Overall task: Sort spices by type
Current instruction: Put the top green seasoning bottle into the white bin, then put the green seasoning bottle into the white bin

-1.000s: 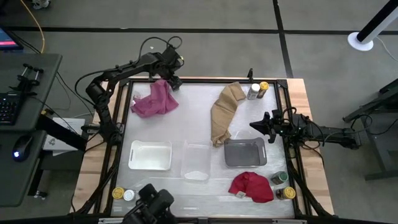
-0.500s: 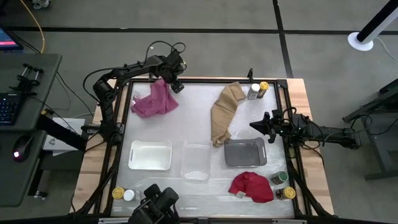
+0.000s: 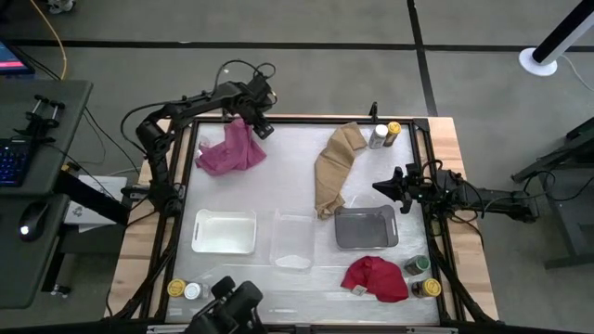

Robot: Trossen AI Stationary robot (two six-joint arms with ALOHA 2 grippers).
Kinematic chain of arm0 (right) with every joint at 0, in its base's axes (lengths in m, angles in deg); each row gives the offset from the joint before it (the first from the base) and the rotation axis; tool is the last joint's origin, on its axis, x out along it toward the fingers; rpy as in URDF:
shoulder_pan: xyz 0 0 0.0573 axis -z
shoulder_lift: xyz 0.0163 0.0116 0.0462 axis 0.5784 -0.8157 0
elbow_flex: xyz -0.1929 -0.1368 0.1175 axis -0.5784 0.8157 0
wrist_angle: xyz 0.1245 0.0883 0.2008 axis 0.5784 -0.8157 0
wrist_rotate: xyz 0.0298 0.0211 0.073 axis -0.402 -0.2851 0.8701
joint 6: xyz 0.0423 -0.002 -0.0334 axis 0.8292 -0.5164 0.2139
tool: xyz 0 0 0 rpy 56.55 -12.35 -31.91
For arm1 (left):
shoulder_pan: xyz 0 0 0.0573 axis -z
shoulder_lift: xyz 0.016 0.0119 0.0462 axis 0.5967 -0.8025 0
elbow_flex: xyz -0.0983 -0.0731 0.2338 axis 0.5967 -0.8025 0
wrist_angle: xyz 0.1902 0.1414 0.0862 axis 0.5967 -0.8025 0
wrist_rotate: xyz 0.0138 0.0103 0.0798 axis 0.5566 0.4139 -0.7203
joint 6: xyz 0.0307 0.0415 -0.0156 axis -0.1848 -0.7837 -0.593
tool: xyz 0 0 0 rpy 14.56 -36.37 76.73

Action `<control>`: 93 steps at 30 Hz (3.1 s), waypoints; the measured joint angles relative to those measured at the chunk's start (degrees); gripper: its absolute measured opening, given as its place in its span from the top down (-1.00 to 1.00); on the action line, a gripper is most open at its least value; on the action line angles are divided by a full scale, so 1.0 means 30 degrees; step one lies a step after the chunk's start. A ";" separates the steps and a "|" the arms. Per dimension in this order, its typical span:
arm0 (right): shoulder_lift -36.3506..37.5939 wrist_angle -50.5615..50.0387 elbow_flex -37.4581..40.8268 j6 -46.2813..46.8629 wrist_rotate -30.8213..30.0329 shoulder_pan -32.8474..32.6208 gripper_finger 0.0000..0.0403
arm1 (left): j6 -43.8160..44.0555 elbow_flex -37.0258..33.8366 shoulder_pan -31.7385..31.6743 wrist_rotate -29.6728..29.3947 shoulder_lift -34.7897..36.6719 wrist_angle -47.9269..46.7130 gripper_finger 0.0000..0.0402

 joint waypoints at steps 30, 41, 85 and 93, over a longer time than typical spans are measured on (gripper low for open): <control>0.0000 0.0000 -0.0003 0.0002 0.0003 0.0000 1.00 | 1.4197 -0.7779 2.6506 -0.4099 1.5180 -0.7118 0.21; 0.0000 0.0000 -0.0007 0.0005 0.0004 0.0000 1.00 | 1.3597 -1.2229 2.6759 -0.2278 1.4361 -0.7132 0.21; -0.0101 0.1197 0.0000 0.0292 -0.1290 0.0000 1.00 | 1.2089 -0.4769 2.0901 -0.6746 1.5120 -0.0617 -0.56; -0.1474 1.1779 -0.0006 0.5569 -0.6969 -0.0051 1.00 | 1.2116 -0.4777 2.1040 -1.0094 1.6780 0.0530 -0.56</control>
